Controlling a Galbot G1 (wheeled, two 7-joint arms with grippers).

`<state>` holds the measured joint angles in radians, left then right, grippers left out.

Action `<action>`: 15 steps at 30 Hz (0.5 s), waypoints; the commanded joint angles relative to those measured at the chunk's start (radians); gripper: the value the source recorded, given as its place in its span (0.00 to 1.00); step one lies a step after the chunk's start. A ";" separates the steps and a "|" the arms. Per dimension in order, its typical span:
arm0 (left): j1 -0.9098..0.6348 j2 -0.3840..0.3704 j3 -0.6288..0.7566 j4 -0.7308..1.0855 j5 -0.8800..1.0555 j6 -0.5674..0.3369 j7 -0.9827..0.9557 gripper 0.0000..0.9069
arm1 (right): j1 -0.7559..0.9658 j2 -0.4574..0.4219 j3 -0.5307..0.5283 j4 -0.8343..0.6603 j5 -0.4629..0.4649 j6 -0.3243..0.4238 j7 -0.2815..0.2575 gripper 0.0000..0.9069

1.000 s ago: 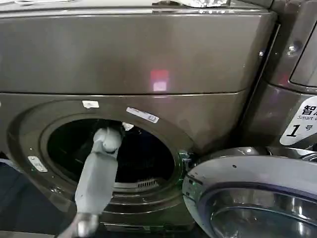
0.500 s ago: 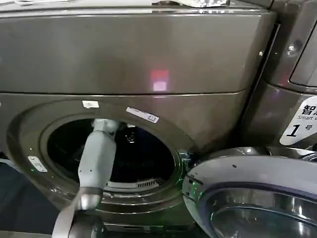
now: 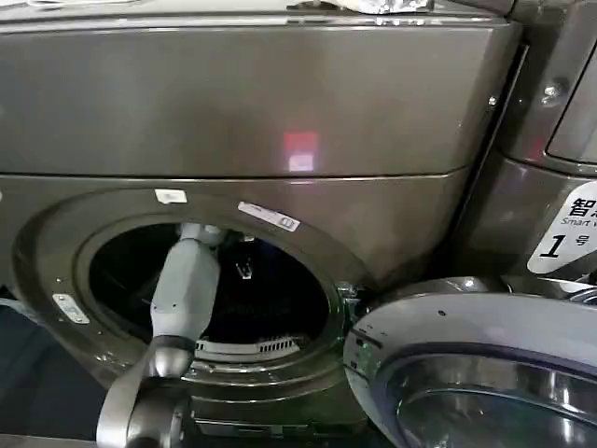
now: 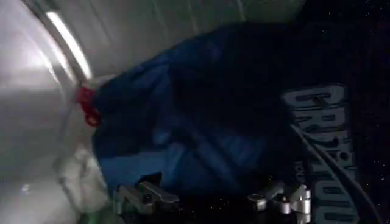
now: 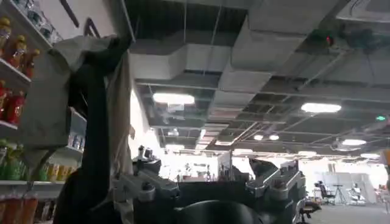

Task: Grasp the clothes from the dryer.

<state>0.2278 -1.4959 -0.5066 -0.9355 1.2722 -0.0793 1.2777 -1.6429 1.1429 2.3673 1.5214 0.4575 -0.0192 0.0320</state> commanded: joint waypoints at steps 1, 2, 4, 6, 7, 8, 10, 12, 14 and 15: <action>-0.007 0.003 0.001 0.088 -0.031 0.003 -0.007 1.00 | 0.005 0.005 -0.006 0.005 -0.001 0.002 0.001 1.00; -0.004 0.004 0.002 0.091 -0.038 0.005 -0.008 1.00 | 0.010 0.010 -0.008 0.006 -0.002 0.003 0.001 1.00; -0.002 0.007 0.003 0.102 -0.038 0.004 -0.013 1.00 | 0.015 0.022 -0.018 0.009 -0.007 0.007 0.000 1.00; 0.000 0.012 0.001 0.120 -0.055 0.005 -0.014 1.00 | 0.019 0.031 -0.027 0.012 -0.010 0.009 0.000 1.00; 0.000 0.014 -0.001 0.128 -0.059 0.004 -0.017 1.00 | 0.020 0.032 -0.029 0.014 -0.011 0.009 0.000 1.00; 0.000 0.015 -0.003 0.133 -0.069 0.002 -0.019 1.00 | 0.021 0.031 -0.029 0.013 -0.012 0.009 0.000 1.00; 0.000 0.019 -0.005 0.154 -0.114 -0.001 -0.028 1.00 | 0.024 0.030 -0.029 0.011 -0.016 0.009 0.001 1.00; 0.000 0.020 -0.004 0.178 -0.131 -0.001 -0.027 1.00 | 0.027 0.033 -0.031 0.013 -0.017 0.009 0.000 1.00; -0.001 0.019 -0.005 0.199 -0.134 -0.002 -0.029 1.00 | 0.027 0.034 -0.032 0.015 -0.016 0.009 0.000 1.00; 0.000 0.018 -0.004 0.202 -0.134 -0.001 -0.029 1.00 | 0.026 0.034 -0.032 0.016 -0.016 0.009 0.001 1.00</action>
<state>0.2275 -1.4771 -0.5103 -0.8002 1.1869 -0.0781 1.2534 -1.6185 1.1725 2.3394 1.5364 0.4436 -0.0116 0.0318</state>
